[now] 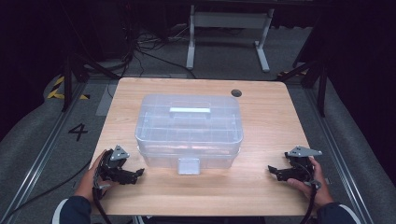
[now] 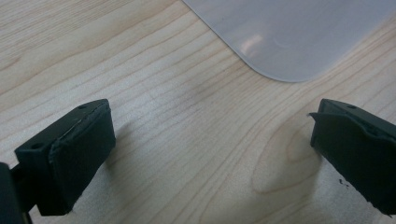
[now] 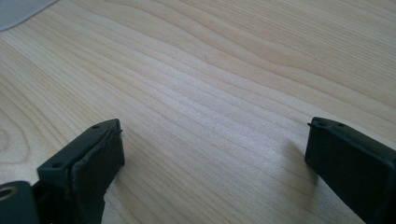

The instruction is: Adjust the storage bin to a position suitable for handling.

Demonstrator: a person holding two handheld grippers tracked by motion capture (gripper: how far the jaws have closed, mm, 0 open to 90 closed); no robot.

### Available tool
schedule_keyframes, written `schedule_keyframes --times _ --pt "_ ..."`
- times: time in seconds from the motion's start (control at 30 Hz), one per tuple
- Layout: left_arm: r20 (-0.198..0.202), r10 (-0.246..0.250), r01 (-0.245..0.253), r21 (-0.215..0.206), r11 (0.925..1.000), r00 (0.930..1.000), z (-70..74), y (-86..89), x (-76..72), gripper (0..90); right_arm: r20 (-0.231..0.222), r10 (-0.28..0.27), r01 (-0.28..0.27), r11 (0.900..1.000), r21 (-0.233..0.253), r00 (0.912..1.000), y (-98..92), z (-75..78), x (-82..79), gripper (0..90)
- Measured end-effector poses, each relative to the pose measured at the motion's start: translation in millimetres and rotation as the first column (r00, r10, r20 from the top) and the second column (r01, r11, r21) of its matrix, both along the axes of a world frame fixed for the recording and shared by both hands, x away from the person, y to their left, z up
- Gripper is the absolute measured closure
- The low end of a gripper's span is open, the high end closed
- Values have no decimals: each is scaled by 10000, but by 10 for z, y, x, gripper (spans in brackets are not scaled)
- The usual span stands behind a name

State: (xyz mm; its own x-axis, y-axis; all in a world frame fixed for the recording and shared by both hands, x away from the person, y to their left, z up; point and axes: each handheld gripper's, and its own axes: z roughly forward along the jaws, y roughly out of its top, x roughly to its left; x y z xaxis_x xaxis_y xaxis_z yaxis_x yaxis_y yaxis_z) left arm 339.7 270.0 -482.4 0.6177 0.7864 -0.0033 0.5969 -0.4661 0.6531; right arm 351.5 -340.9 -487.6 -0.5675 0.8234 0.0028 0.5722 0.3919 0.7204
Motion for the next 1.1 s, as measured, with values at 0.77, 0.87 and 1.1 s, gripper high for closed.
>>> schedule_keyframes --times 0.77,0.87,1.1 --pt "-138 -642 641 -94 9979 9978 -2 50 20 2 363 559 -564 9983 119 9978 131 210 -30 213" --pt "-104 -664 662 -138 9977 9977 -6 51 23 3 575 573 -593 9977 340 9967 118 281 -42 229" --pt "-88 -651 650 -120 9978 9978 -6 52 20 5 1207 687 -753 9958 514 9903 140 540 -18 251"
